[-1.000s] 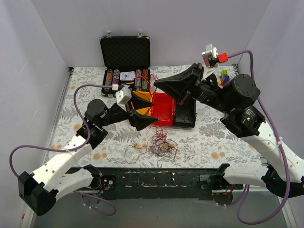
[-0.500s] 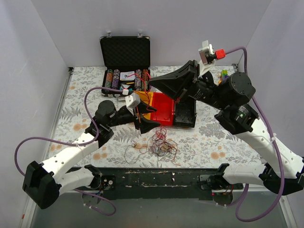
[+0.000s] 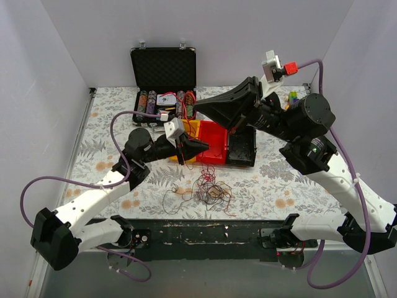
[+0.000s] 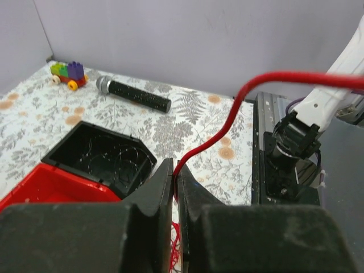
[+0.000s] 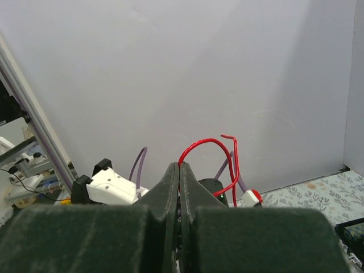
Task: Untangle the cables
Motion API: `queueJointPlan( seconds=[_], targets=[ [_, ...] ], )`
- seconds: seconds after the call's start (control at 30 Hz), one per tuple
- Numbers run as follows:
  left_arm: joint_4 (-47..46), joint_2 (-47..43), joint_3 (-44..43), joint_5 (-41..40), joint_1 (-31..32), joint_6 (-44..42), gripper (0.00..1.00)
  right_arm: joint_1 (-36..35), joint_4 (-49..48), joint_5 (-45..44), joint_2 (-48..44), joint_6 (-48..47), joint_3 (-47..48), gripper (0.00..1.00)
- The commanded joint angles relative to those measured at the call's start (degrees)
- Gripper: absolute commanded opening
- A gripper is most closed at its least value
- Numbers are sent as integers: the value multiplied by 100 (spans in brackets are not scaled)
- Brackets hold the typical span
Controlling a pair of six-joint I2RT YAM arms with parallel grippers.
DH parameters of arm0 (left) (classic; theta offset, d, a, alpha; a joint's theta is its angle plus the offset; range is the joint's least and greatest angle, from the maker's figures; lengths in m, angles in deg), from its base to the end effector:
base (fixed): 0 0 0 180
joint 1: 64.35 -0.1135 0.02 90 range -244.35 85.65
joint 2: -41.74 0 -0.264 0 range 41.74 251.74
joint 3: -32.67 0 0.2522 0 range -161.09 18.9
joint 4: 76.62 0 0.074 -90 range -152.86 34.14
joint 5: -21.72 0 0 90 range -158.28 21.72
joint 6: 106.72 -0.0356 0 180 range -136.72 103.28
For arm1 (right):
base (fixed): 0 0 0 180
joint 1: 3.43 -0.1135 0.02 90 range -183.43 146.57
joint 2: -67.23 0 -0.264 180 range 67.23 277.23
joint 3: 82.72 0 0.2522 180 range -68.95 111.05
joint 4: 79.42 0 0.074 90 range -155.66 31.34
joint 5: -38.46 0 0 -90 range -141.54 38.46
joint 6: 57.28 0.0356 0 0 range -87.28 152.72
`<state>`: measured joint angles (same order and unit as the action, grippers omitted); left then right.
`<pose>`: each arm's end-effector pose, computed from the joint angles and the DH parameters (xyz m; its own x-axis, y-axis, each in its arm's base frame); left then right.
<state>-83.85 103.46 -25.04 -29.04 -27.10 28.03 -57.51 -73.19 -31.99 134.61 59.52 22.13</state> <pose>0.1837 -0.1680 0.3341 -0.6522 -0.1890 -0.7341 0.7214 0.1424 -0.6777 0.1139 0.1775 0.5664 -0.1482 0.5197 -0.8414 -0.9682 0.0973 0.2306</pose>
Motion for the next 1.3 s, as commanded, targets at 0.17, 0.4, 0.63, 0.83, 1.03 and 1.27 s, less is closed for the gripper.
queueJointPlan(
  seconds=[0.17, 0.4, 0.63, 0.83, 1.03, 1.27],
  targets=[
    [604, -238, -1545, 224, 10, 69, 0, -6, 1182, -1039, -654, -790, -380, 69],
    [1527, -177, -2697, 172, -87, -221, 0, -6, 1886, -1849, -1823, -1063, -1566, 87],
    [2064, 7, -3691, -40, -78, -538, 0, -6, 2265, -1666, -2290, -932, -2823, 89],
    [2293, 43, -3894, 4, -69, -432, 0, -14, 1571, -1077, -2431, -861, -3518, 90],
    [2319, 95, -3973, 22, -78, -388, 0, -32, 1184, -822, -2045, -932, -3484, 91],
    [2249, 25, -3666, -662, -69, -406, 0, -93, 368, -698, -2062, -564, -3431, 91]
  ],
)
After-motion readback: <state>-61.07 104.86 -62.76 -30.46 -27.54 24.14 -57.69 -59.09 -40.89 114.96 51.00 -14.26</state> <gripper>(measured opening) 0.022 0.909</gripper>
